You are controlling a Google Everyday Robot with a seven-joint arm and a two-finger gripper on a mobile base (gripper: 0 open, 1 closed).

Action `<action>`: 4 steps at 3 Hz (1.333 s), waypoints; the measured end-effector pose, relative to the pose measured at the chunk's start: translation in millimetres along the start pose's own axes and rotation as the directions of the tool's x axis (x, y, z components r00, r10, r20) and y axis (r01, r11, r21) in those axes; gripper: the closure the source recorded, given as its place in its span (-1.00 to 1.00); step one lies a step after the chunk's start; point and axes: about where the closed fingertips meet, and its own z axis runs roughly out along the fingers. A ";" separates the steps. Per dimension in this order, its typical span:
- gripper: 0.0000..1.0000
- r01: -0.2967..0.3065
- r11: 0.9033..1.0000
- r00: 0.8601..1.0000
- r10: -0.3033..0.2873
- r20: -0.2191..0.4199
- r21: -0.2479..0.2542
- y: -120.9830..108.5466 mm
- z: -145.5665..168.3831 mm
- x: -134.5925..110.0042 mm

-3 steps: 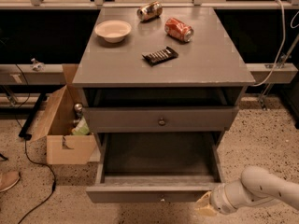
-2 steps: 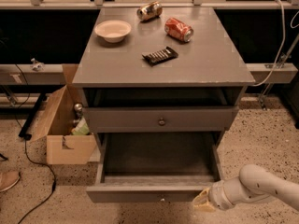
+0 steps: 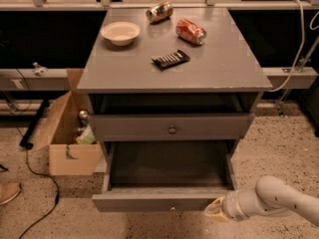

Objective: Close middle drawer

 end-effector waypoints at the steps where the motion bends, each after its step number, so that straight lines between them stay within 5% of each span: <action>1: 1.00 0.000 1.000 1.000 0.000 0.000 0.000 0.1 0.0 0.0; 4: 1.00 0.114 0.986 0.992 -0.119 0.032 0.124 -21.7 19.3 -23.9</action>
Offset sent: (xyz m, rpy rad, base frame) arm 0.0622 0.0231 -0.0006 -0.0096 -0.3094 -0.0321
